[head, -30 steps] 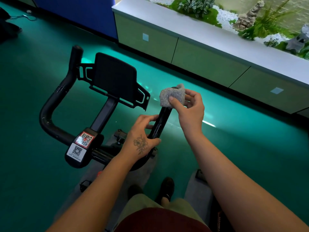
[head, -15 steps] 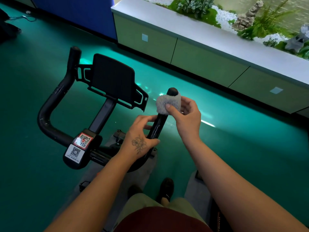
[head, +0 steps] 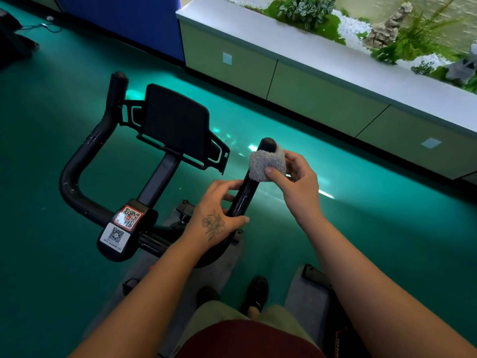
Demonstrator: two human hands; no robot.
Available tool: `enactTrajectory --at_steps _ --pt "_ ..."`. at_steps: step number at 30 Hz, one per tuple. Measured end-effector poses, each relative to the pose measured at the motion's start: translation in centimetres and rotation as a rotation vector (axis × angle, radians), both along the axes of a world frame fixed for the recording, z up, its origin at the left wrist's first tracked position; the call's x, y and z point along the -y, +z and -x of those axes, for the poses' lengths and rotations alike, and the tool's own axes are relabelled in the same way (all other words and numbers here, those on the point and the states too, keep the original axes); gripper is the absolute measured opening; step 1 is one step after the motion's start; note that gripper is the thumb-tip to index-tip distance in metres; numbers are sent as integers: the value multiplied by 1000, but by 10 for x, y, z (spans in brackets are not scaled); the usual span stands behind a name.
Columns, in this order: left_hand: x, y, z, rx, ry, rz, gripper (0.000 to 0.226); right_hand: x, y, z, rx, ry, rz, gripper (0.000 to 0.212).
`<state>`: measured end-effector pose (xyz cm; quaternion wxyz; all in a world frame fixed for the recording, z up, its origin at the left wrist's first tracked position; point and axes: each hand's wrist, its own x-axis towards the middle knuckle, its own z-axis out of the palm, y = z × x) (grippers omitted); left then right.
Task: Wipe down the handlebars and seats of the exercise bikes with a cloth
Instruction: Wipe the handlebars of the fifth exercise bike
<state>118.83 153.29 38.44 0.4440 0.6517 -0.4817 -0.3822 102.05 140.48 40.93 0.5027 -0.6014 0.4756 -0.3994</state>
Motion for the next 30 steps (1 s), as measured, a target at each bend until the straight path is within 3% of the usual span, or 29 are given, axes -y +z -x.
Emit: enactTrajectory --at_steps 3,11,22,30 --pt "1 0 0 9 11 1 75 10 11 -8 16 -1 49 42" --pt "0 -1 2 45 32 -11 71 40 40 -9 -229 234 183 38" --pt "-3 2 4 40 31 -11 71 18 27 15 -242 204 398 52" --pt "-13 15 2 34 68 66 72 36 66 -15 -451 399 443 48"
